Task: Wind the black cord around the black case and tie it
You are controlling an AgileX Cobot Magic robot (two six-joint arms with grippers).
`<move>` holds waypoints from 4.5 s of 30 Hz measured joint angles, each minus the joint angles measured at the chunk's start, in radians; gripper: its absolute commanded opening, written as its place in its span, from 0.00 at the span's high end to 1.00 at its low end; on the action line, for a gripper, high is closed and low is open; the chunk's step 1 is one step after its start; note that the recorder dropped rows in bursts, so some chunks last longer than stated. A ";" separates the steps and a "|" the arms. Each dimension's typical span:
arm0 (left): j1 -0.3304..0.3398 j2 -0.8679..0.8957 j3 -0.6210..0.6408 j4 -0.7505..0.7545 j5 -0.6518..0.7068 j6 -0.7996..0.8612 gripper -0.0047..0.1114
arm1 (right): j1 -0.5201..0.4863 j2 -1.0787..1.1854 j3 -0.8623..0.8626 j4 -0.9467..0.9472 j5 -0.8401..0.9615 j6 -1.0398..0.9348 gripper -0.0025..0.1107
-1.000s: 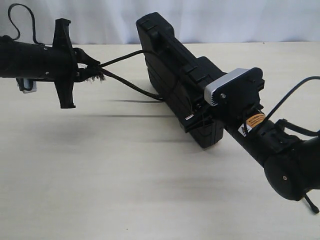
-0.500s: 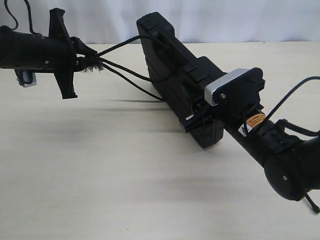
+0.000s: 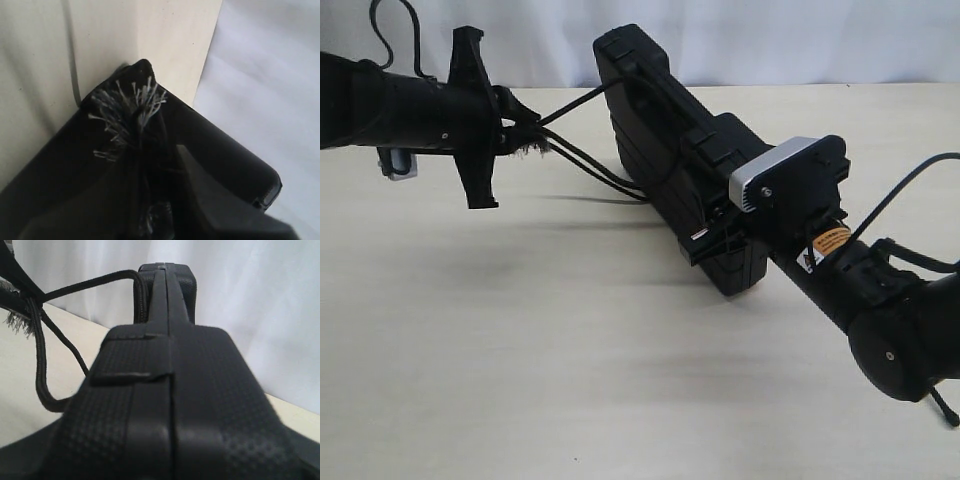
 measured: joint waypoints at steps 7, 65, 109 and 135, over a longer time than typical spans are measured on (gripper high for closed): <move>-0.029 0.000 0.000 0.000 -0.010 -0.001 0.96 | 0.000 0.000 0.000 0.002 0.000 -0.002 0.94; -0.037 -0.018 0.000 -0.003 -0.029 -0.506 0.96 | 0.000 0.000 0.000 0.004 0.004 0.001 0.94; -0.257 -0.037 0.070 0.377 -0.578 0.327 0.96 | 0.000 0.000 0.000 -0.006 0.006 0.013 0.94; -0.257 -0.037 0.070 0.427 -0.392 0.942 0.96 | 0.000 0.000 0.000 -0.008 0.012 0.014 0.94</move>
